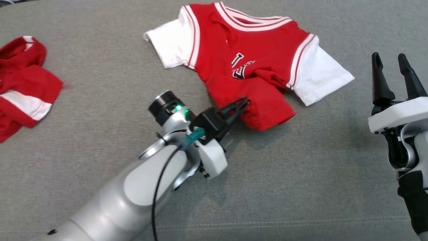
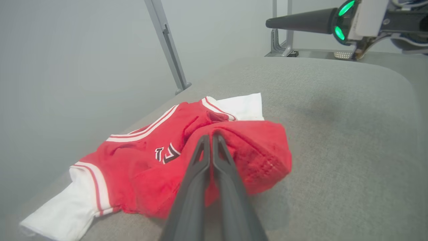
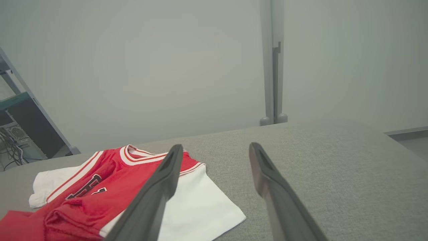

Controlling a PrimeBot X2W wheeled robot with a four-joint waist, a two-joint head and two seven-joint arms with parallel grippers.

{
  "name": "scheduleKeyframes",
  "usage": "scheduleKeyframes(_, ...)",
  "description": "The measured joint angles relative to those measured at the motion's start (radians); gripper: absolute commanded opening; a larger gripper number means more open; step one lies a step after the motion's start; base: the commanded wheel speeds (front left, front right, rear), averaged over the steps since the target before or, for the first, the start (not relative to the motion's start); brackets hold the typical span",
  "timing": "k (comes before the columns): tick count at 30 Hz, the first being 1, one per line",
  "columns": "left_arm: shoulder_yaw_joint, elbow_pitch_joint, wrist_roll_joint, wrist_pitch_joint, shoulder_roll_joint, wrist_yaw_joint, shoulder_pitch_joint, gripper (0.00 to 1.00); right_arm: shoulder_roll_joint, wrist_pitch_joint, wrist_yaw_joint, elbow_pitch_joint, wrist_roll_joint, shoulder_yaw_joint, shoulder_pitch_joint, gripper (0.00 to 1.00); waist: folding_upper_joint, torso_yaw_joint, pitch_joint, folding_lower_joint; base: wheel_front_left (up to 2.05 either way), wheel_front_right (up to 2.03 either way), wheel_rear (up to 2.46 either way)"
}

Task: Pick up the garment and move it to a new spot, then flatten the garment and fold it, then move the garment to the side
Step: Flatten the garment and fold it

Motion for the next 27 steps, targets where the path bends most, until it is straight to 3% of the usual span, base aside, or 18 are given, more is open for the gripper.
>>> scheduleKeyframes(5,0.072,-0.060,0.027,0.000,0.116,-0.014,0.017,0.00,-0.003,0.000,0.000,0.015,0.001,-0.003,0.021,1.00,0.0000,0.051,-0.033,0.0000,0.00,0.00,0.00)
scheduleKeyframes(6,0.072,-0.060,0.027,0.000,0.116,-0.014,0.017,0.00,-0.003,0.000,0.000,0.015,0.001,-0.003,0.021,1.00,0.0000,0.051,-0.033,0.0000,0.00,0.00,0.00)
scheduleKeyframes(8,0.112,-0.068,0.029,0.000,0.208,-0.029,0.014,0.00,-0.004,0.000,0.000,0.023,0.001,0.000,0.021,1.00,0.0000,0.076,-0.046,0.0000,0.00,0.00,0.00)
scheduleKeyframes(9,0.112,-0.068,0.029,0.000,0.208,-0.029,0.014,0.00,-0.004,0.000,0.000,0.023,0.001,0.000,0.021,1.00,0.0000,0.076,-0.046,0.0000,0.00,0.00,0.00)
scheduleKeyframes(10,0.135,-0.057,0.028,0.000,0.265,-0.042,0.006,0.00,-0.001,0.000,0.000,0.031,0.001,0.008,0.021,1.00,0.0001,0.086,-0.050,0.0000,0.00,0.00,0.00)
scheduleKeyframes(16,0.164,0.033,0.027,0.002,0.355,-0.063,-0.021,0.00,0.015,0.000,0.000,0.036,0.001,0.035,0.020,1.00,0.0000,0.080,-0.042,0.0000,0.00,0.00,0.00)
scheduleKeyframes(21,0.182,0.129,0.026,0.001,0.380,-0.068,-0.071,0.00,0.017,0.000,0.000,0.043,0.001,0.057,0.017,1.00,0.0000,0.062,-0.028,0.0000,0.00,0.00,0.00)
scheduleKeyframes(22,0.190,0.150,0.026,0.001,0.381,-0.067,-0.083,0.24,0.017,0.000,0.000,0.044,0.002,0.064,0.017,1.00,0.0000,0.059,-0.026,0.0000,0.00,0.00,0.00)
scheduleKeyframes(23,0.194,0.174,0.026,0.001,0.381,-0.067,-0.096,0.82,0.017,0.000,0.000,0.047,0.006,0.071,0.016,1.00,0.0000,0.056,-0.024,0.0000,0.00,0.00,0.00)
scheduleKeyframes(24,0.198,0.200,0.026,0.001,0.379,-0.066,-0.103,1.00,0.018,0.000,0.000,0.051,0.012,0.077,0.016,1.00,0.0000,0.053,-0.022,0.0000,0.00,0.00,0.00)
scheduleKeyframes(27,0.215,0.261,0.010,0.001,0.364,-0.054,-0.106,1.00,0.018,0.000,0.000,0.070,0.017,0.094,0.015,1.00,0.0000,0.048,-0.019,0.0000,0.00,0.00,0.00)
